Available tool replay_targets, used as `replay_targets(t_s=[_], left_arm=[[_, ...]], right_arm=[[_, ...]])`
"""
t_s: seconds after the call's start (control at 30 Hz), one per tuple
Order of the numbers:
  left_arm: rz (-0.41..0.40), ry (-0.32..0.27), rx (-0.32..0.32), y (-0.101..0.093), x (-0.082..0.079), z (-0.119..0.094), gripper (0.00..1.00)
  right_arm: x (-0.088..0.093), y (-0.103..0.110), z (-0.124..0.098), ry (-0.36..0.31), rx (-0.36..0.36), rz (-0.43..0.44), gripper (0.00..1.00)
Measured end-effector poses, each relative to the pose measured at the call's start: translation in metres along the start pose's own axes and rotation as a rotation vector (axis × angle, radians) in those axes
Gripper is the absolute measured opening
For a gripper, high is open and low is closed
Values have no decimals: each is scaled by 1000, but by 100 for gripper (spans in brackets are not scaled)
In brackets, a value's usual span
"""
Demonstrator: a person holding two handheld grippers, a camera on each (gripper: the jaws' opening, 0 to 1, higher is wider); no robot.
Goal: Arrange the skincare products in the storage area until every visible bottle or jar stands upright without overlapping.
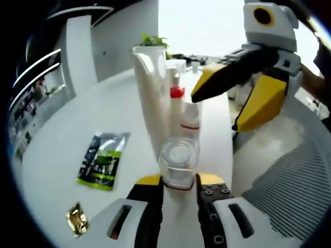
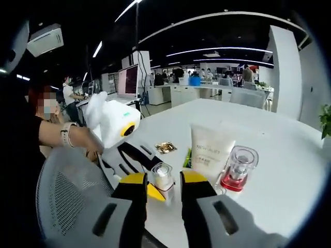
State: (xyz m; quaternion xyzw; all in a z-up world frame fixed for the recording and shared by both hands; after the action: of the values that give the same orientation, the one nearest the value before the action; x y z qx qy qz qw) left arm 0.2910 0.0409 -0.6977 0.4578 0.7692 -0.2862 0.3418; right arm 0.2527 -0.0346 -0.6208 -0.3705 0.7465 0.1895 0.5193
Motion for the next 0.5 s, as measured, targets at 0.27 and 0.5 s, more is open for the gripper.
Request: replay_targets(t_s=[0.27, 0.5], left_arm=[[-27, 28, -30, 3, 7, -7, 26], [-76, 100, -36, 5, 21, -12, 26]], right_arm=[[28, -21, -22, 71, 62, 40, 26], [53, -37, -17, 146, 88, 24, 26]])
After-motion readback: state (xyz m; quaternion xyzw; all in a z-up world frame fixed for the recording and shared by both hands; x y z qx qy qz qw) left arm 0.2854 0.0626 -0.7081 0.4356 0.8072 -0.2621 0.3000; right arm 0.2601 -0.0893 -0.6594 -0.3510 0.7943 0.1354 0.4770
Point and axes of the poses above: the point that each gripper's makers call its tool centre point, and the gripper's own axes: z roughly forward along the fingers, y roughly to its left, x roughly out of its underside, the point moved 4 cm from there along -z, roughly backward along the fingers, and after that the axes turned 9 degrees about -z, right-handed, at the moved point
